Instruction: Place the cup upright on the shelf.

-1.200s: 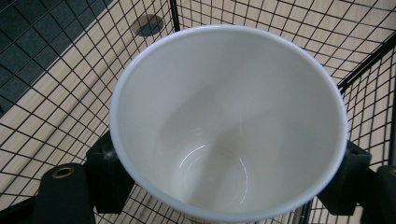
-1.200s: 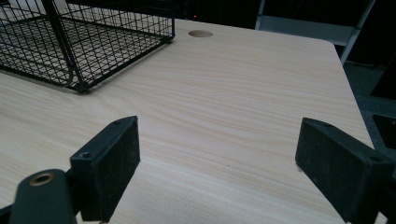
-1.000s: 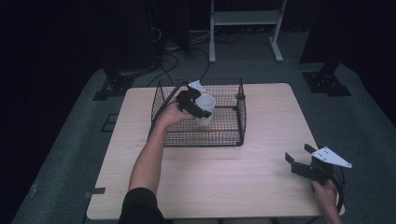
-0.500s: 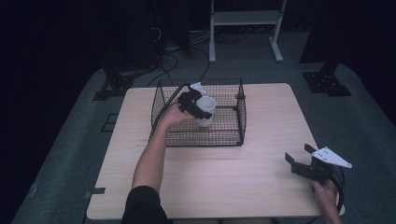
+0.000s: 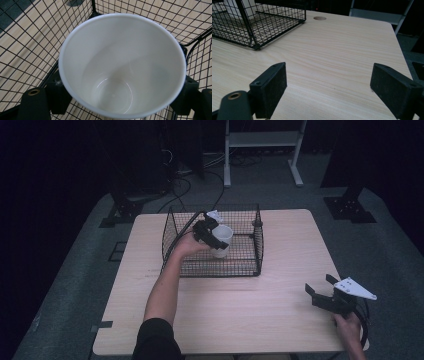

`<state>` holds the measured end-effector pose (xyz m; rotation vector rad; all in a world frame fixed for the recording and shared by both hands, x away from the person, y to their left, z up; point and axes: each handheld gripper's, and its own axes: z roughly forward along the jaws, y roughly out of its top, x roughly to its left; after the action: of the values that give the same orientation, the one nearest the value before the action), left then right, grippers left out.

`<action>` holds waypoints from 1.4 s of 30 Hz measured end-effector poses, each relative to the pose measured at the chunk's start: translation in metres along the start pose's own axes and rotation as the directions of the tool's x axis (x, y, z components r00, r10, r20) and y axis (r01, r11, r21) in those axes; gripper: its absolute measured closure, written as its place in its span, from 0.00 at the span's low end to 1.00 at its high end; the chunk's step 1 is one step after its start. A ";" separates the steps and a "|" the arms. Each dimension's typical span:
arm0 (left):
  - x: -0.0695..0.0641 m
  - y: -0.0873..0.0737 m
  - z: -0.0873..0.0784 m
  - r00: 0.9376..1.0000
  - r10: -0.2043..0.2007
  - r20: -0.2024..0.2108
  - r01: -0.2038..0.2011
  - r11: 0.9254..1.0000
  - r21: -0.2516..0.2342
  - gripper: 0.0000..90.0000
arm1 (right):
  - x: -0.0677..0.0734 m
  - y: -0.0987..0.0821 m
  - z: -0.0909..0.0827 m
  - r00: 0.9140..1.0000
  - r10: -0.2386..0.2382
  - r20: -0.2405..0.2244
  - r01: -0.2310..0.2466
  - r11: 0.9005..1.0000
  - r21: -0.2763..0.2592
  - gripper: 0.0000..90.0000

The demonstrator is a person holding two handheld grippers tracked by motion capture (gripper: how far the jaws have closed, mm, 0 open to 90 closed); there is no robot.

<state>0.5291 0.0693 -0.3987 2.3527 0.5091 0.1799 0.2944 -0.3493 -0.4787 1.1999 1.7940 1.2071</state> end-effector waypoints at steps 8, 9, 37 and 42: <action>0.002 -0.002 0.003 1.000 -0.009 0.010 0.009 1.000 0.020 0.23 | 0.000 0.000 0.000 1.000 0.000 0.001 0.000 1.000 -0.001 0.15; 0.001 -0.002 0.004 1.000 -0.007 0.010 0.007 1.000 0.027 0.23 | 0.000 0.000 0.000 1.000 0.000 0.001 0.000 1.000 -0.001 0.15; 0.000 -0.005 0.009 1.000 -0.011 0.014 0.010 0.998 0.059 0.22 | 0.000 0.000 0.000 1.000 -0.001 0.000 0.001 1.000 0.000 0.15; 0.000 -0.005 0.013 0.999 -0.024 0.022 0.023 0.997 0.073 0.18 | 0.000 0.000 0.000 1.000 0.000 0.000 0.000 1.000 -0.001 0.15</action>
<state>0.5309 0.0651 -0.4119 2.4153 0.5400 0.1251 0.2943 -0.3493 -0.4787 1.1996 1.7933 1.2084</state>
